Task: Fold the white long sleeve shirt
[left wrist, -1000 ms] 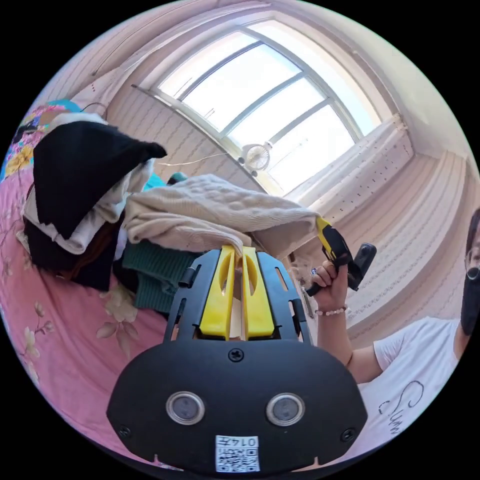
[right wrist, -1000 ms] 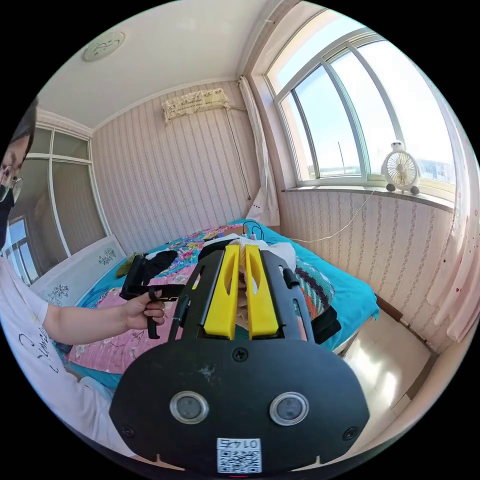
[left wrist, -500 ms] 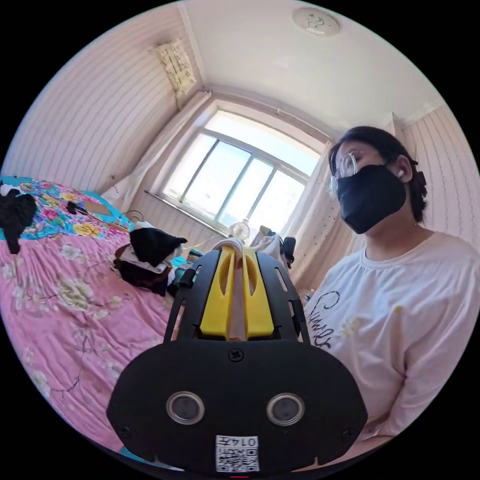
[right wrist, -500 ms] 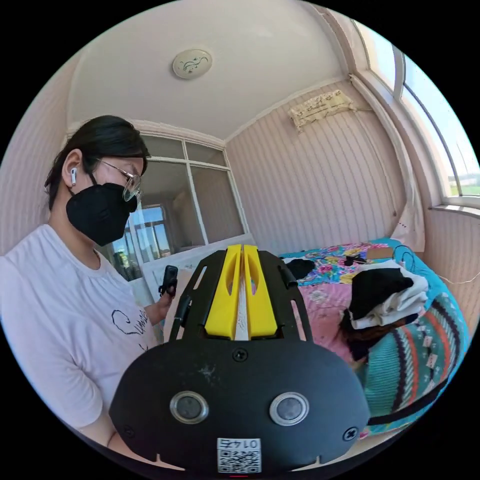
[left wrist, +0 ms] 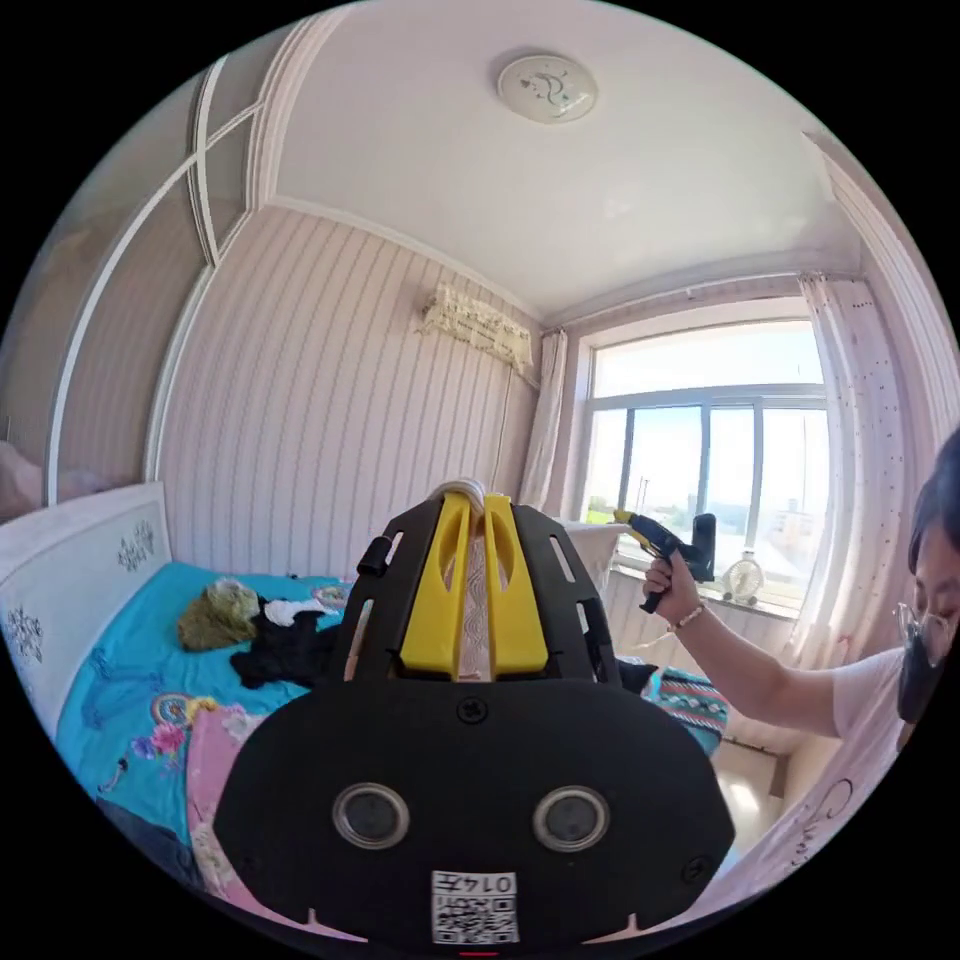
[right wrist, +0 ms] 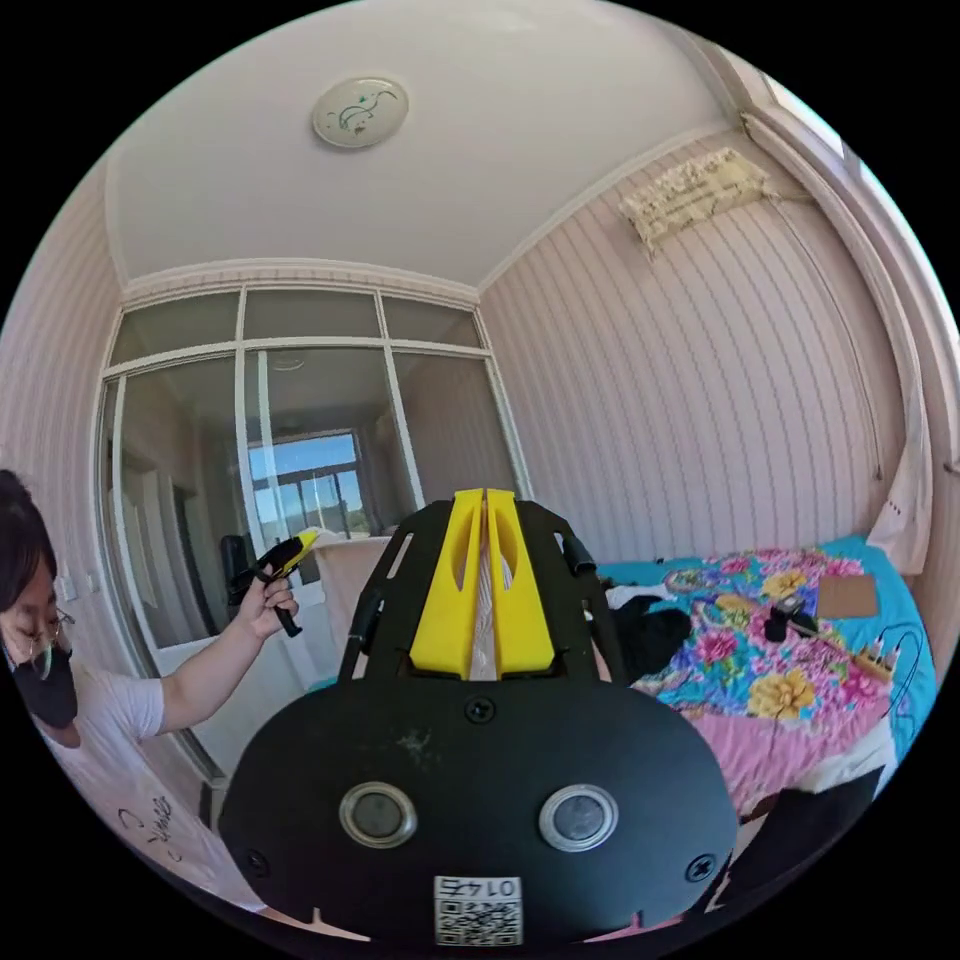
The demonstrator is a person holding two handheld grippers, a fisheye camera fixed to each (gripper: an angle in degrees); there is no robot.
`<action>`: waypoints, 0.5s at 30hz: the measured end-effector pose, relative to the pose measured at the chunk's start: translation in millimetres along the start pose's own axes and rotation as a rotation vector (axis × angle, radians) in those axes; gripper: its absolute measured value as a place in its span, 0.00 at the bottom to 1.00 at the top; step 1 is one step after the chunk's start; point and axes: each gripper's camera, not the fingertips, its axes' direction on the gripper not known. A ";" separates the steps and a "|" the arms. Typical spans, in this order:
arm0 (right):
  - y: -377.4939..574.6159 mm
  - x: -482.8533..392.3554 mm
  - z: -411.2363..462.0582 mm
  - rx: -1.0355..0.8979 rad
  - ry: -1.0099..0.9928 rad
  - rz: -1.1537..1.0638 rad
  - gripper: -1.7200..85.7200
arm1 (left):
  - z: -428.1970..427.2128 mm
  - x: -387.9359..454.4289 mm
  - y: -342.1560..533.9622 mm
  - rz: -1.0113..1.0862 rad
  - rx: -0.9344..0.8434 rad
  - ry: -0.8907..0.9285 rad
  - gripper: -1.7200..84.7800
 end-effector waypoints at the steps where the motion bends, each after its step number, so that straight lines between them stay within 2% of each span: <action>1: -17.1 -4.3 5.9 0.050 -0.009 -0.040 0.02 | 0.3 -1.5 -14.3 0.042 -0.003 -0.047 0.01; 3: -22.9 -7.0 15.5 0.065 0.020 -0.072 0.02 | -0.4 -9.2 -17.0 0.065 -0.038 -0.087 0.01; 6: 17.2 12.4 33.3 -0.044 0.004 -0.027 0.02 | -2.7 -38.8 25.4 -0.004 -0.184 -0.071 0.02; 9: 113.9 49.2 39.0 -0.215 0.027 0.101 0.02 | -7.5 -67.1 123.7 -0.092 -0.418 -0.065 0.02; 14: 347.9 103.4 32.8 -0.591 0.129 0.538 0.02 | -47.2 -89.1 377.4 -0.393 -0.866 -0.064 0.01; 15: 370.7 105.6 31.8 -0.628 0.144 0.585 0.02 | -54.2 -88.2 403.0 -0.419 -0.905 -0.076 0.01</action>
